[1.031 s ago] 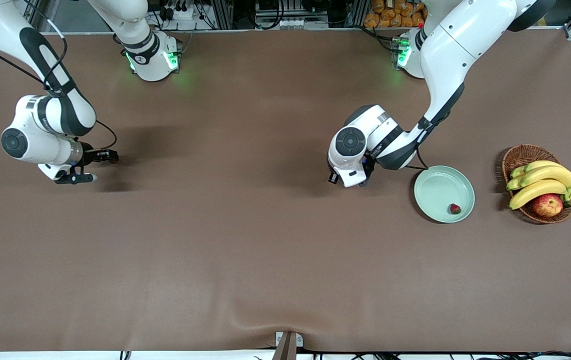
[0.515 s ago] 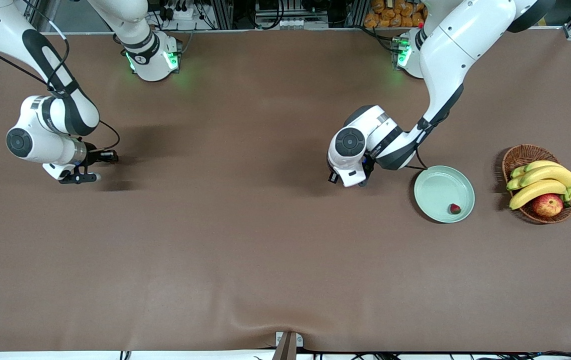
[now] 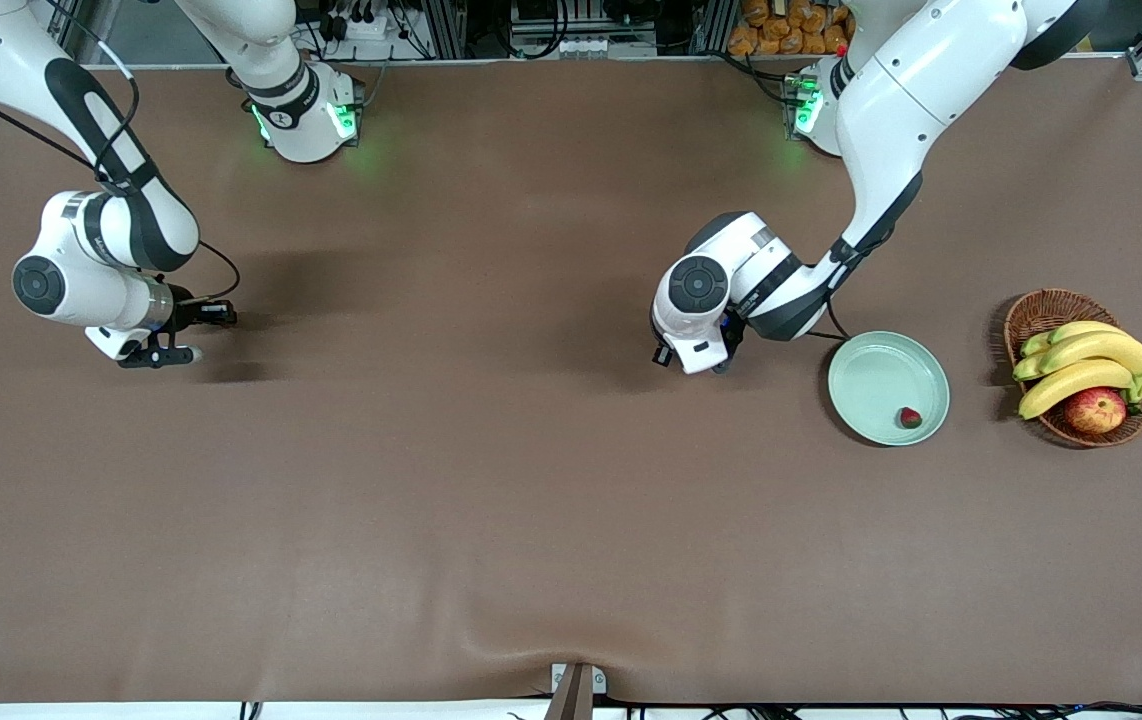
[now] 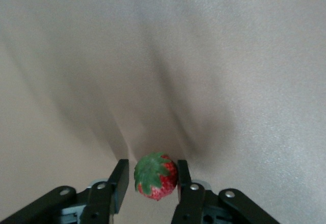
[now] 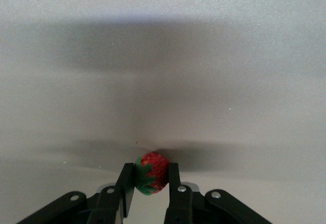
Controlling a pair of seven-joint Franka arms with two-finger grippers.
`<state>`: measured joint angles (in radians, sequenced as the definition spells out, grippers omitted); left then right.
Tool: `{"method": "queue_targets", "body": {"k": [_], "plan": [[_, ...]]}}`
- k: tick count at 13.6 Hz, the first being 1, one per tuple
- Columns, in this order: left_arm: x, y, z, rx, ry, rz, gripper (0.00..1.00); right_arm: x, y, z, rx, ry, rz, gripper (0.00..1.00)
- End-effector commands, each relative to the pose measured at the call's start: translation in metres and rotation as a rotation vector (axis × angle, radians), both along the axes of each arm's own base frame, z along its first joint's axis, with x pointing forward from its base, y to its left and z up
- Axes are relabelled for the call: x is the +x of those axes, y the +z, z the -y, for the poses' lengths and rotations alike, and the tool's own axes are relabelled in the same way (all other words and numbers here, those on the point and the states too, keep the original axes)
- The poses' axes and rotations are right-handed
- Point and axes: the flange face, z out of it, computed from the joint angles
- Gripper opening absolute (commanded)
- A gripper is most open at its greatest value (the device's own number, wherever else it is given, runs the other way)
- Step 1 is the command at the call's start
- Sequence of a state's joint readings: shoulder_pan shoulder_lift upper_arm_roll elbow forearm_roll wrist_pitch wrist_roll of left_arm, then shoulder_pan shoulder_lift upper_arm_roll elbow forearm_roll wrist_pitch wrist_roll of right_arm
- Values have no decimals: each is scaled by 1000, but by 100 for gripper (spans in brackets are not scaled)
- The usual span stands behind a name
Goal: Collect all strawberries into plate
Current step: 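Carry the strawberry to the plate while the right gripper grasps the last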
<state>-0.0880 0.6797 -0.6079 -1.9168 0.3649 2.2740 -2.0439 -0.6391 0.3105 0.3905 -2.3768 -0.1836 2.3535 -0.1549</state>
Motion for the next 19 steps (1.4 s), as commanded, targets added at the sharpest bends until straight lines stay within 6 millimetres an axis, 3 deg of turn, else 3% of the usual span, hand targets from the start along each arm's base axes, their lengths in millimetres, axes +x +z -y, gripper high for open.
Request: {"method": "queue_targets", "body": {"k": [1,4,6,9,10,14,17,19], "plan": [[9,3,-5,7,17,32,18,7,2,-20,-1,45,21,0],[29,24,-15,1,34,71,17,33,23,-42,2,31,21,0],[43,33,-34,18,17,88,17,62,54,-65,21,-7,5,0],[65,48,-65,29,-60,87,17,102,109,-126,103,-46,-31,0],[74,52,-78,38,-76,77,17,109,121,-154,111,-75,-32,0],[107,68,-149,31,-206,50,17,125,135,-286,204,-254,-65,0],[123,67,-207,3,-317,21,17,132,134,-388,225,-415,-63,0],[131,65,-242,-19,-370,11,17,122,123,-463,257,-518,-28,0]]}}
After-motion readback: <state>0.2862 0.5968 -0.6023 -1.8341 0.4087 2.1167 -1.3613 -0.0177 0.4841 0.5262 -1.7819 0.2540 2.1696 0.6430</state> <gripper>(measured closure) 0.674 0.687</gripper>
